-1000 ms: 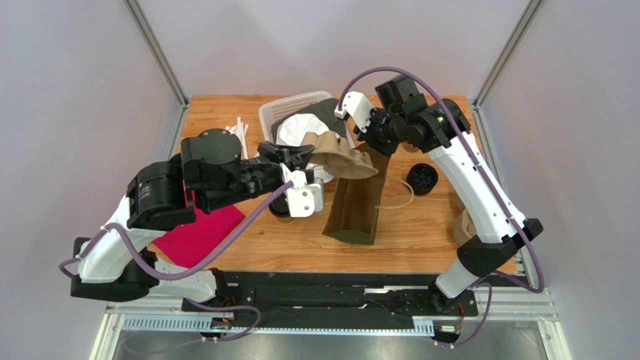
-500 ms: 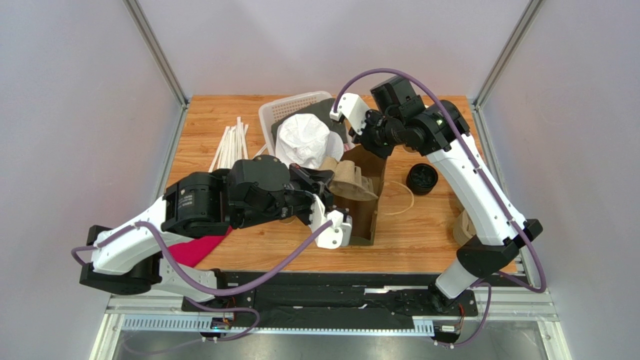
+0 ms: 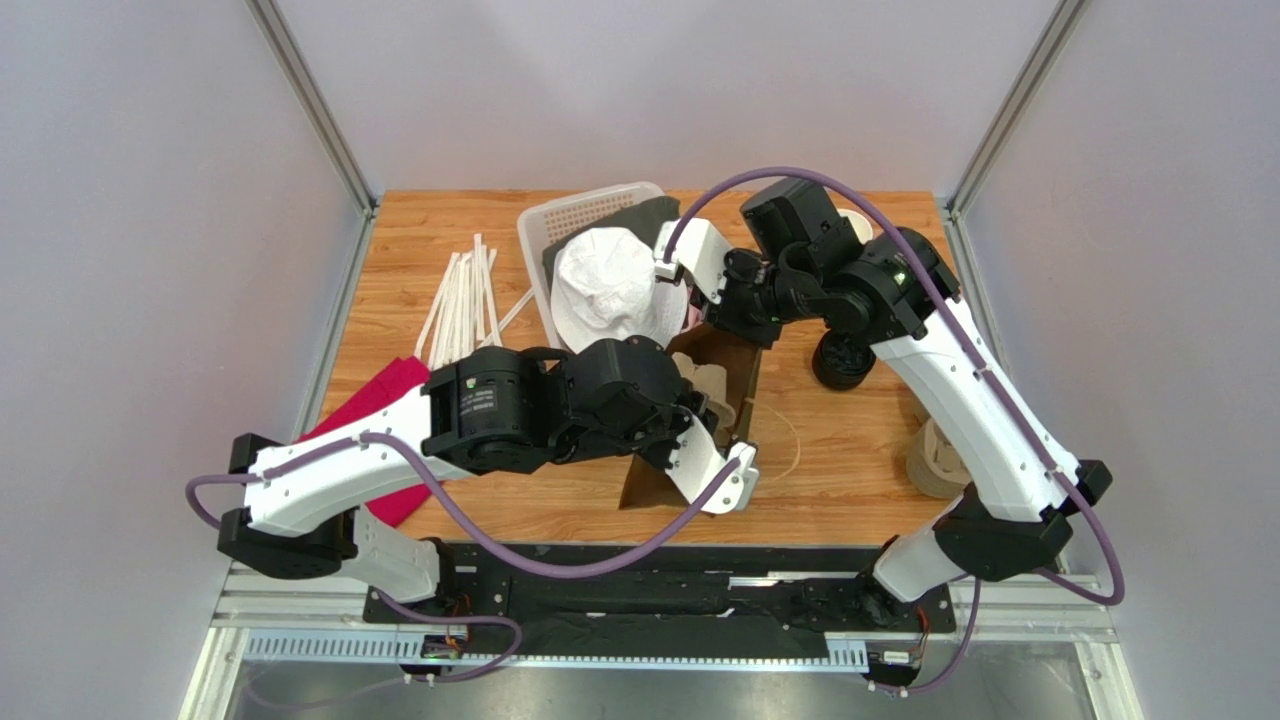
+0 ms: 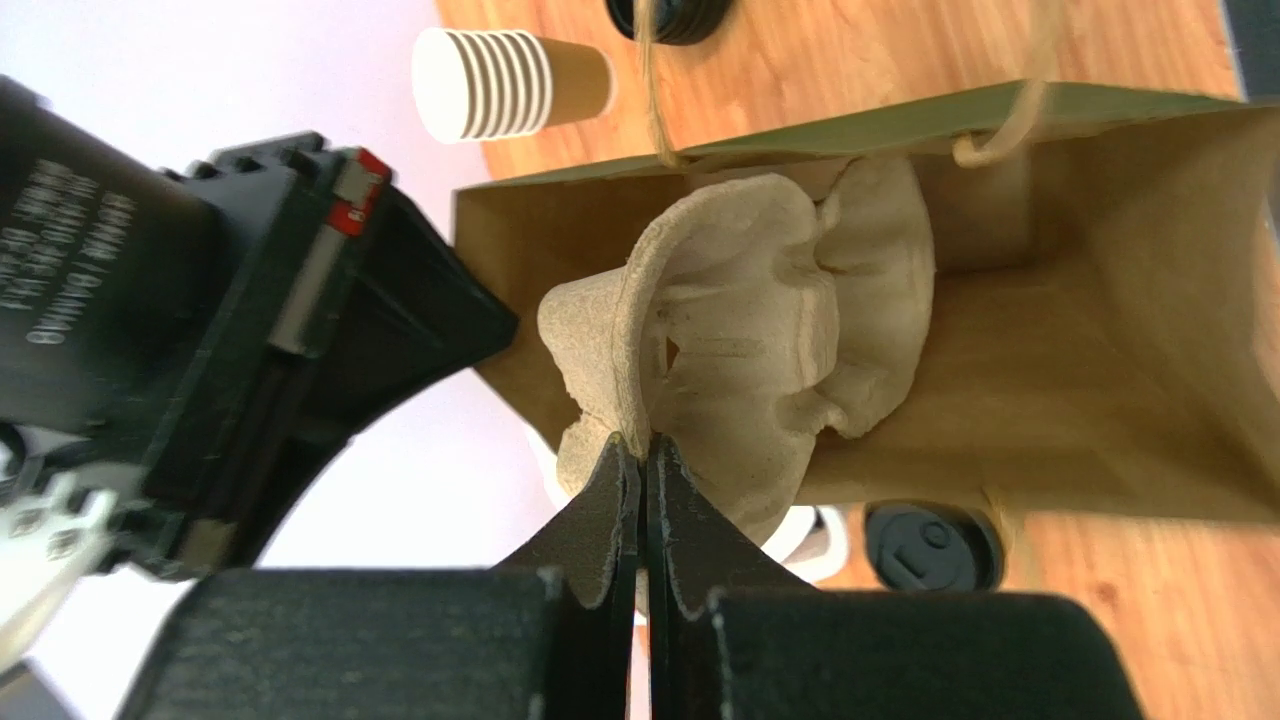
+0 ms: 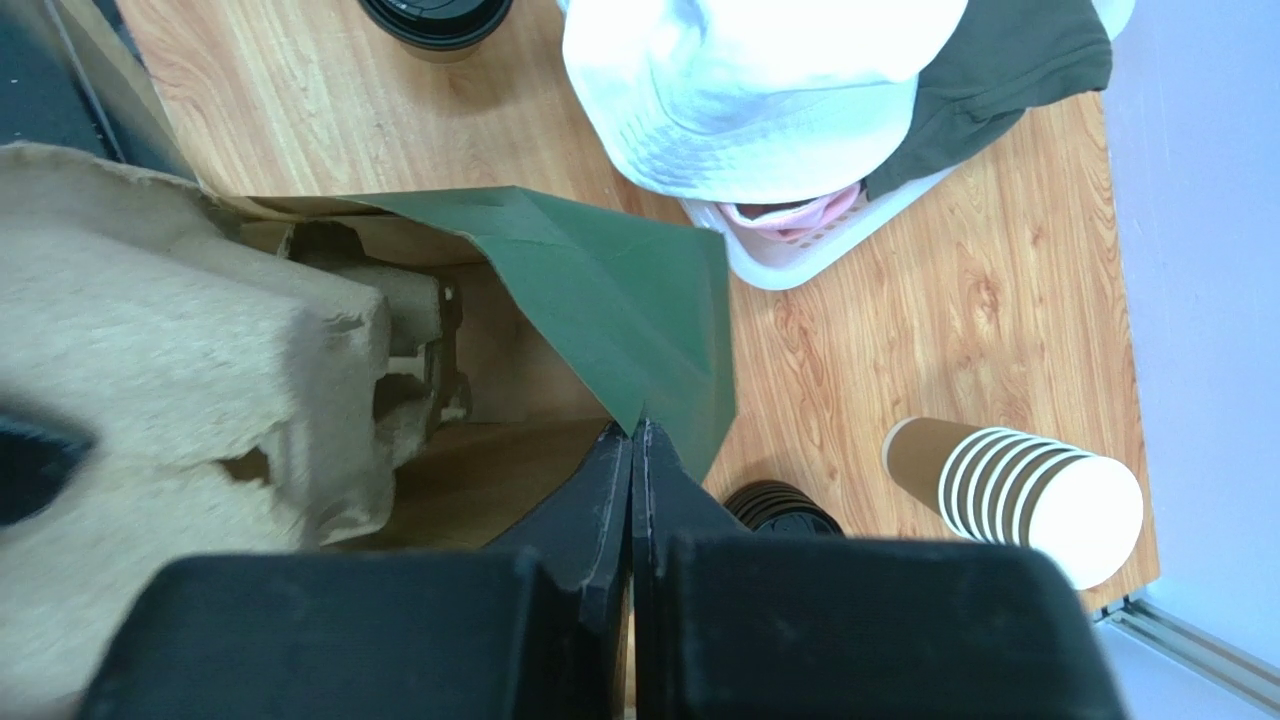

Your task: Pack the takeout coffee

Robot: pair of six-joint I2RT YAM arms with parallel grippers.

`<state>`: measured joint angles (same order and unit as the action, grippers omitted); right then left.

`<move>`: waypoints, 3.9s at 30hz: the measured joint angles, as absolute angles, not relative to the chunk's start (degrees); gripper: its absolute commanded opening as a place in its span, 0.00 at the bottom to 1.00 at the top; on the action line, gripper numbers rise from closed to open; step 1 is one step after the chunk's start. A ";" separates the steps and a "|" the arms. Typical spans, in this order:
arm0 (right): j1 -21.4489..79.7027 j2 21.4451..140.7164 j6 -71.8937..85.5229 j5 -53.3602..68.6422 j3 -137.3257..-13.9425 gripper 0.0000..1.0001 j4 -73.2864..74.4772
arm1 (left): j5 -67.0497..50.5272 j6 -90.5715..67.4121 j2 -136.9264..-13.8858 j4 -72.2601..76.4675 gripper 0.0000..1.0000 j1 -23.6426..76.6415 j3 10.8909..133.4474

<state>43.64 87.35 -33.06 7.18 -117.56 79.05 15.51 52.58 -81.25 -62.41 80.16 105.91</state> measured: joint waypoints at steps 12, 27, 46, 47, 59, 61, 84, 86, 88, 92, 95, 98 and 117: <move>43.75 84.03 -33.10 10.00 -113.47 0.00 79.00 | 12.47 46.41 -86.70 -67.02 0.00 80.16 110.37; 43.77 80.55 -34.35 17.58 -110.10 0.00 79.02 | 10.55 44.36 -86.37 -66.17 0.00 80.16 103.22; 43.79 80.47 -36.16 22.57 -109.93 0.00 79.00 | 5.15 40.66 -90.32 -68.38 0.00 76.40 104.03; 43.81 80.47 -36.16 22.57 -109.93 0.00 79.00 | 4.82 40.25 -90.37 -68.84 0.00 76.40 104.07; 43.81 80.47 -36.12 24.16 -109.65 0.00 79.00 | 2.81 39.22 -91.26 -68.77 0.00 75.20 103.79; 43.70 80.47 -36.10 24.10 -109.19 0.00 79.00 | 2.35 39.13 -91.81 -68.71 0.00 74.72 103.79; 38.65 80.77 -35.75 25.67 -104.90 0.00 78.67 | -1.69 38.28 -94.11 -67.31 0.00 71.88 102.21; 37.65 81.19 -35.70 26.59 -105.21 0.00 78.65 | -2.09 38.15 -94.24 -67.46 0.00 71.83 101.69; 37.34 81.47 -35.70 27.11 -105.30 0.00 78.61 | -2.63 37.71 -94.50 -67.79 0.00 71.77 101.62; 37.34 81.56 -35.59 27.55 -105.30 0.00 78.61 | -3.95 37.10 -94.76 -68.55 0.00 71.68 101.78; 37.36 81.56 -35.57 27.70 -105.30 0.00 78.61 | -4.82 36.64 -95.26 -69.43 0.00 71.68 102.35; 37.34 81.56 -35.46 27.94 -105.30 0.00 78.63 | -5.45 36.42 -95.74 -69.56 0.00 71.68 102.37; 37.04 81.67 -34.28 29.69 -105.03 0.00 78.02 | -4.40 35.16 -97.51 -68.34 0.49 71.46 101.86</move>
<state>37.04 81.67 -34.28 29.69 -105.03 78.02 -4.40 35.16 -97.51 -68.34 71.46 101.86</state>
